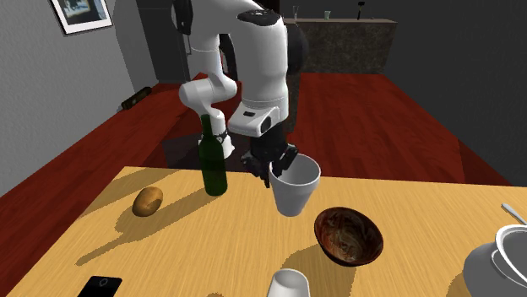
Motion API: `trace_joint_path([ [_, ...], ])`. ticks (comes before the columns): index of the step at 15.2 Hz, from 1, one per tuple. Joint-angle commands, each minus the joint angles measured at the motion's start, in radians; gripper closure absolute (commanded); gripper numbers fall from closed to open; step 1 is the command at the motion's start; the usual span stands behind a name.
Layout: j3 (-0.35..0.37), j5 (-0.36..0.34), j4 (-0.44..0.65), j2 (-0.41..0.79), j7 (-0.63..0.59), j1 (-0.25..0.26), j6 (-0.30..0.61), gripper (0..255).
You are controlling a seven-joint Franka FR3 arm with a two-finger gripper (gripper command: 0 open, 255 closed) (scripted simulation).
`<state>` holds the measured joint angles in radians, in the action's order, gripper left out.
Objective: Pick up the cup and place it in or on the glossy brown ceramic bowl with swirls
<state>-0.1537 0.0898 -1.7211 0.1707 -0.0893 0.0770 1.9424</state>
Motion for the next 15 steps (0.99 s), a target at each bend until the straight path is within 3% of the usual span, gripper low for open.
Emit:
trace_joint_path([
  [1,0.015,0.000,0.059,0.035,-0.039,0.020,-0.023,255],
  [7,0.053,-0.002,0.298,0.178,-0.146,0.077,-0.112,255],
  [12,0.077,-0.005,0.586,0.347,-0.229,0.122,-0.227,255],
  [15,0.077,-0.005,0.532,0.338,-0.227,0.124,-0.182,255],
])
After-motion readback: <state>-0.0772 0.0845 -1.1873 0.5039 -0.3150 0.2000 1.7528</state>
